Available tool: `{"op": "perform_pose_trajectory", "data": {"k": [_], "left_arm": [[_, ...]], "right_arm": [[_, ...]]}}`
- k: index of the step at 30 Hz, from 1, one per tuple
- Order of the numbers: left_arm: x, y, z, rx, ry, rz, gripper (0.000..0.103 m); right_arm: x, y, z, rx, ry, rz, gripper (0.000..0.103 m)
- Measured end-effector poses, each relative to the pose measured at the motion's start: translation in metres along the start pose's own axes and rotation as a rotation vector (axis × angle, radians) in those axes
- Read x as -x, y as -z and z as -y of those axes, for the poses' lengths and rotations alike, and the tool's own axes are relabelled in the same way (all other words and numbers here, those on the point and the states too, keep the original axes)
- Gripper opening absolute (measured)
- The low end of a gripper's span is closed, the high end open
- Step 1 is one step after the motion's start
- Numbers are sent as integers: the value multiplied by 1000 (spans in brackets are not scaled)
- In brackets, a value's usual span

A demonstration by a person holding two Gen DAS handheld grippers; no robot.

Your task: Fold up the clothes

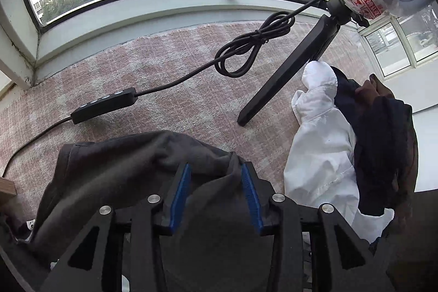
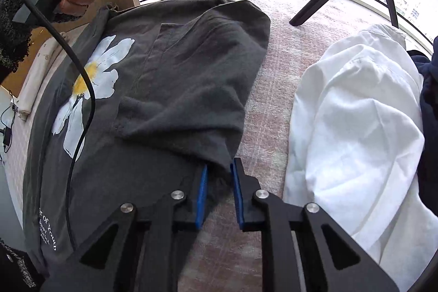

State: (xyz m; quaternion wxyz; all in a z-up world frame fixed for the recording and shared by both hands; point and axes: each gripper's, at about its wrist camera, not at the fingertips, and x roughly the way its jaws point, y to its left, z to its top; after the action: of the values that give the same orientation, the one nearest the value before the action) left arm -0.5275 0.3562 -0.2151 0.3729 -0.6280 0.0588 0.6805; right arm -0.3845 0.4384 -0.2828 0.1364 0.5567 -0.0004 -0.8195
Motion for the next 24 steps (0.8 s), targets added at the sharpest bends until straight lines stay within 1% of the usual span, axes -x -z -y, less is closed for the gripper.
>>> {"op": "perform_pose_trajectory", "data": {"k": [1, 2, 3, 4, 5, 7, 8, 10, 12, 13, 14, 15, 16, 17, 18, 19, 23, 24], "left_arm": [[-5, 1, 4, -37, -15, -14, 37], [-11, 1, 9, -74, -30, -29, 34], [-16, -6, 6, -94, -50, -29, 29], [-21, -14, 4, -113, -70, -29, 6], [-22, -13, 0, -102, -71, -28, 1], [-23, -16, 0, -103, -72, -21, 1], [-23, -18, -1, -113, -93, -13, 1], [-24, -20, -2, -135, -159, -1, 1], [-27, -23, -8, -117, -146, -8, 2], [-25, -24, -11, -98, -133, -13, 6], [-24, -24, -15, -80, -120, -19, 7], [-16, -23, -17, -79, -104, -7, 9], [-6, -21, -19, -87, -98, 4, 17], [6, -17, -22, -102, -107, 16, 30], [17, -12, -26, -108, -123, 29, 35], [29, -6, -31, -114, -139, 41, 39], [37, 29, -32, -171, -144, -6, 39], [26, 33, -31, -187, -172, -17, 39]], "right_arm": [[1, 0, 2, -9, -9, 0, 17], [2, 0, 3, -18, -18, 0, 17], [2, -1, 4, -23, -24, 0, 17], [3, -1, 4, -26, -29, 1, 17], [3, 0, 5, -29, -34, 2, 17], [4, 0, 5, -33, -42, 4, 13], [5, 1, 4, -37, -49, 6, 9], [7, 3, 3, -37, -58, 9, 7], [8, 6, 6, -33, -41, -5, 7], [6, 6, 7, -34, -37, -12, 7], [5, 5, 7, -36, -38, -18, 9], [5, 3, 7, -35, -29, -22, 14], [9, 3, 6, -23, -7, -16, 16], [14, 4, 4, -5, 20, -4, 17], [17, 4, 2, 12, 39, 3, 17], [19, 4, 0, 25, 45, 4, 17], [17, 7, -4, 52, 37, -4, 17], [15, 7, -4, 54, 32, -9, 17]]}}
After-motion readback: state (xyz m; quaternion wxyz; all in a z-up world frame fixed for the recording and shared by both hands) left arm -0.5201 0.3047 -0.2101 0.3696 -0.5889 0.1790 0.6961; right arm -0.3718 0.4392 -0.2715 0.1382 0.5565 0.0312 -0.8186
